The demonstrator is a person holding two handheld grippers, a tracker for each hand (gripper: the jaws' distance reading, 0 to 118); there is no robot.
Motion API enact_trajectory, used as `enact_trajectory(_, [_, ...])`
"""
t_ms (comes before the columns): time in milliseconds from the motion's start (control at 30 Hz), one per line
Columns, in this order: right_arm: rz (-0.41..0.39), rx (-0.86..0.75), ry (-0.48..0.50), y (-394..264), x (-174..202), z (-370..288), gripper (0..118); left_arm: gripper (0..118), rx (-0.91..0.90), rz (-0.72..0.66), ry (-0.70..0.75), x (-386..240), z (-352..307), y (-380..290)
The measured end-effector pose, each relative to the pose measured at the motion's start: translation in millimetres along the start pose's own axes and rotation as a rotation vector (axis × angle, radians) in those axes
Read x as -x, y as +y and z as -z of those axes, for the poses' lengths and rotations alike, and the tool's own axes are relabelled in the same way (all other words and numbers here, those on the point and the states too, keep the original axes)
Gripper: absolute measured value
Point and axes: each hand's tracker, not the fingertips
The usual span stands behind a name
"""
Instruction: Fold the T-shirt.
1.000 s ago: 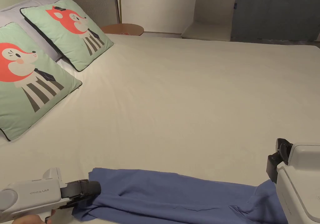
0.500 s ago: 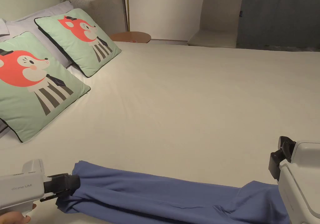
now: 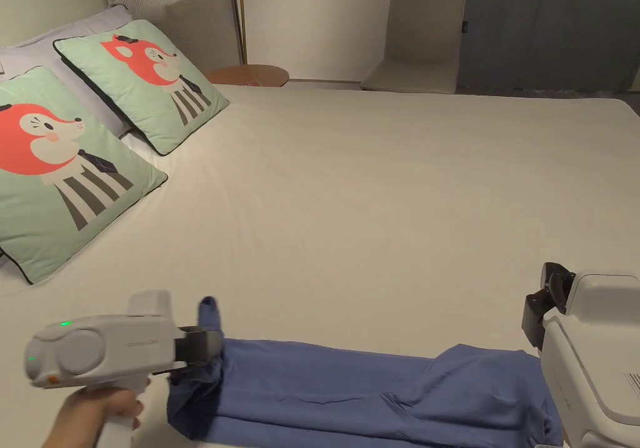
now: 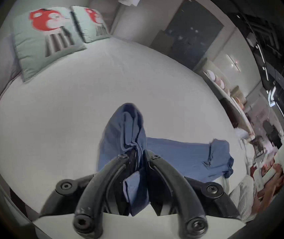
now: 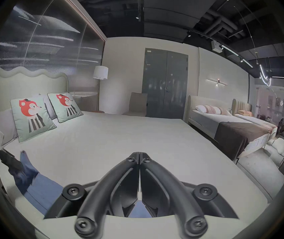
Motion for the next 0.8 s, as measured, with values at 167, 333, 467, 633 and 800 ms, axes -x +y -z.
enact_trajectory(167, [0.006, -0.005, -0.015, -2.0, -10.2, -6.4, 1, 7, 0.069, 0.049, -0.058, -60.6, 44.4, -16.0])
enact_trajectory(333, [0.003, -0.001, -0.033, -2.0, -19.4, -10.7, 1, 7, 0.115, 0.050, -0.090, -97.6, 71.9, -30.5])
enact_trajectory(467, [0.005, 0.000, -0.046, -1.4, -24.8, -13.4, 1, 20, 0.135, 0.107, -0.035, -108.0, 87.3, -41.9])
enact_trajectory(633, [0.010, 0.007, -0.049, -2.2, -27.2, -13.5, 1, 109, 0.107, 0.101, -0.097, -110.5, 77.3, -43.5])
enact_trajectory(800, [0.012, 0.007, -0.044, -1.2, -24.9, -14.2, 1, 109, -0.141, 0.151, -0.018, -101.0, 41.9, -37.9])
